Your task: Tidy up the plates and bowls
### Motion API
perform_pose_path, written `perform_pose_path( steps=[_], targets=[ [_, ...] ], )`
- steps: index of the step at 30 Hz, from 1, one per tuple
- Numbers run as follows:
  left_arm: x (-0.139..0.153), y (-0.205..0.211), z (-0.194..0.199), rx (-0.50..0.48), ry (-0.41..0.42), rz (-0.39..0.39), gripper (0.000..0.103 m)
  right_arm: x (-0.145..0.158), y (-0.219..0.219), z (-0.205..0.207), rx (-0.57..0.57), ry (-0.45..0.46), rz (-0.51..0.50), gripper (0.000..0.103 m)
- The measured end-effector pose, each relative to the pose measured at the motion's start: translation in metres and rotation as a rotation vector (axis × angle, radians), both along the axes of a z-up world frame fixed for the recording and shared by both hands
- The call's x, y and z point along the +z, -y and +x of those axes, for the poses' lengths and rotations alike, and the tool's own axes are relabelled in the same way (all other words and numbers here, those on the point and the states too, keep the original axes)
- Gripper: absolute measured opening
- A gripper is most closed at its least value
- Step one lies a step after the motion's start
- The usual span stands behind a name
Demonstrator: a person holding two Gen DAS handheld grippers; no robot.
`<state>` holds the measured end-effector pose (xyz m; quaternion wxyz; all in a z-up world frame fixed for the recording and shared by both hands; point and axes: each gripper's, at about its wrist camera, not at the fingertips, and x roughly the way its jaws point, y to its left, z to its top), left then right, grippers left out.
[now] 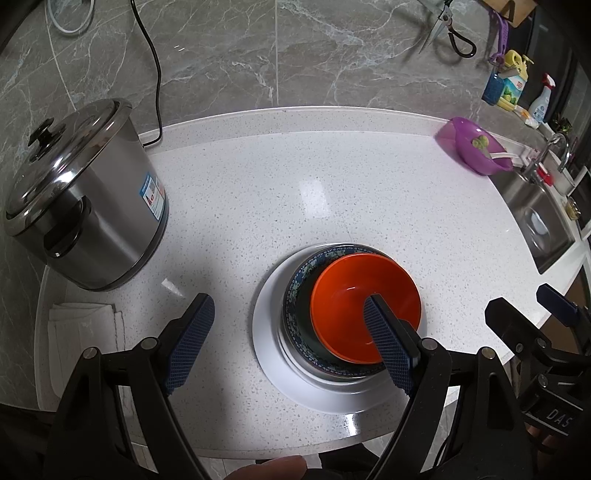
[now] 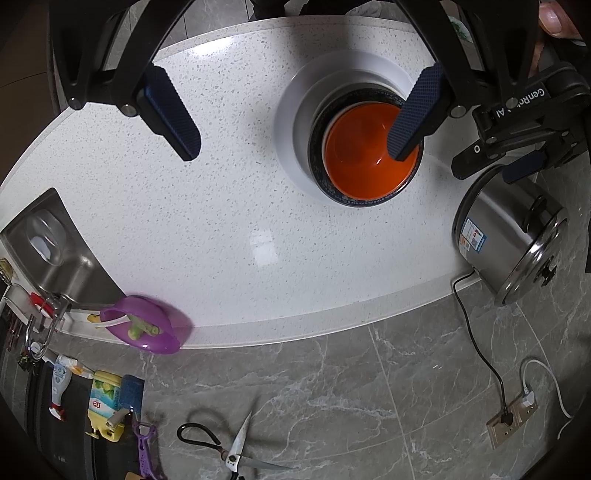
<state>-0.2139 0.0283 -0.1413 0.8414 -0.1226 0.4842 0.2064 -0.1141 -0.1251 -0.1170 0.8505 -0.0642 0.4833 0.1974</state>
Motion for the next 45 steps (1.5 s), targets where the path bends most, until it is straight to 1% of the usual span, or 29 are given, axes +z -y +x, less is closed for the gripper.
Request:
perform_pose_path(
  steps=[36, 45],
  targets=[
    [-0.003, -0.0029, 0.0053, -0.002, -0.007, -0.001, 0.082, -0.004, 0.0007, 0.0, 0.007, -0.007, -0.001, 0.103],
    [-0.0036, -0.0039, 0.0067, 0.0, -0.006, 0.0, 0.082, -0.0063, 0.0035, 0.006, 0.021, -0.014, -0.004, 0.103]
  ],
)
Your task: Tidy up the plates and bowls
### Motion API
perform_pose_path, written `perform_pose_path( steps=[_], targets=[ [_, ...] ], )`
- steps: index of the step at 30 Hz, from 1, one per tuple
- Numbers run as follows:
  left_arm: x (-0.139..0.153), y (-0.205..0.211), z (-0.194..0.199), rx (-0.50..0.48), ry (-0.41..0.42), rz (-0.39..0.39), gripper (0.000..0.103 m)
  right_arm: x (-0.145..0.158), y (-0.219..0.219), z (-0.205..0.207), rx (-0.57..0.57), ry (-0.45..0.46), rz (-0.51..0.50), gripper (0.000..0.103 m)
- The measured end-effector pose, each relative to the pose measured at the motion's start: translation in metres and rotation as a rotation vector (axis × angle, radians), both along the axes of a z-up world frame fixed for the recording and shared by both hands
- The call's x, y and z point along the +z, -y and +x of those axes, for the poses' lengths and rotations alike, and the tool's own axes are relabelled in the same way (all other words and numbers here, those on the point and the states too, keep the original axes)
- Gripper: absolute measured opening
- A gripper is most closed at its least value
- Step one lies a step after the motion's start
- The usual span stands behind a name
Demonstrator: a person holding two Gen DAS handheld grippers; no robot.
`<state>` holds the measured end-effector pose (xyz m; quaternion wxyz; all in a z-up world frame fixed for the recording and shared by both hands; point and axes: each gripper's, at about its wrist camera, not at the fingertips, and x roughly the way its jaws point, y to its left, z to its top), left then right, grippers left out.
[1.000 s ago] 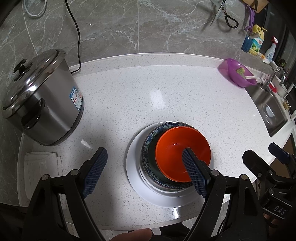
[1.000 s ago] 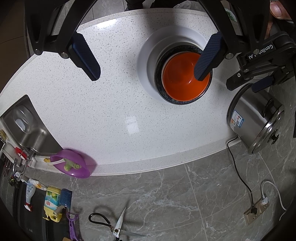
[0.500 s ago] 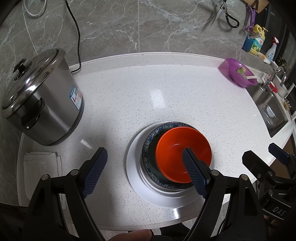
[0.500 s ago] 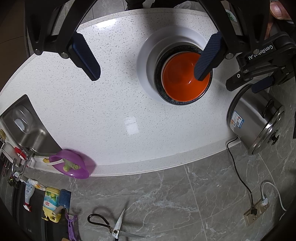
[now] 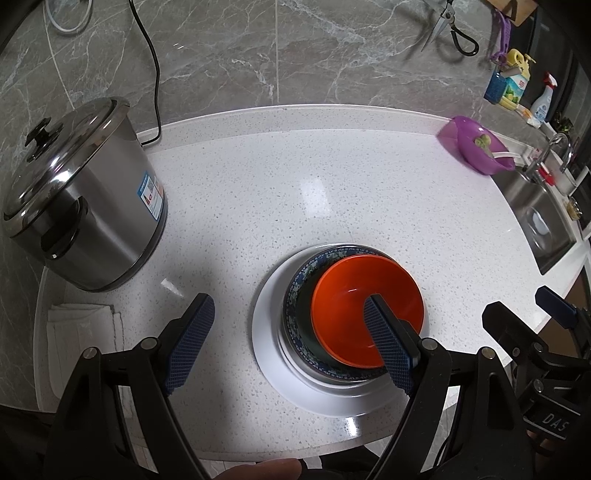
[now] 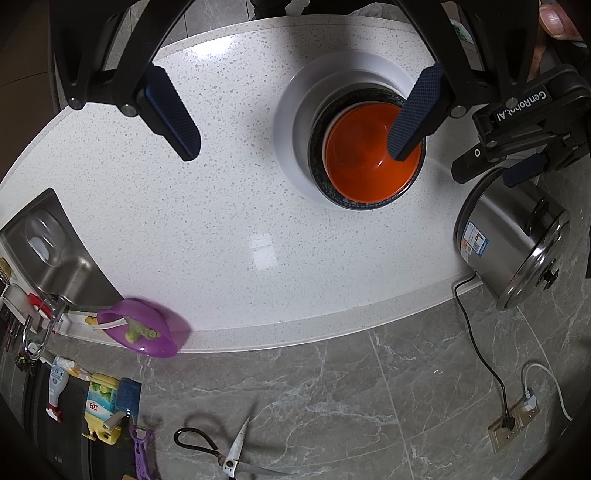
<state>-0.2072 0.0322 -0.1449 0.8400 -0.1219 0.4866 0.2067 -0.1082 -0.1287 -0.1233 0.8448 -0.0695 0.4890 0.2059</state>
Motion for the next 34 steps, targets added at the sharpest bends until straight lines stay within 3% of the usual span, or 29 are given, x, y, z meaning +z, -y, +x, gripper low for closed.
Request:
perform_pose_path(
  steps=[25, 34],
  targets=[
    [-0.007, -0.003, 0.007, 0.007, -0.009, -0.01, 0.082, -0.003, -0.002, 0.007, 0.021, -0.013, -0.002, 0.103],
    [-0.005, -0.007, 0.005, 0.015, 0.023, -0.005, 0.082, -0.005, 0.0, 0.011, 0.025, -0.029, 0.001, 0.103]
  ],
)
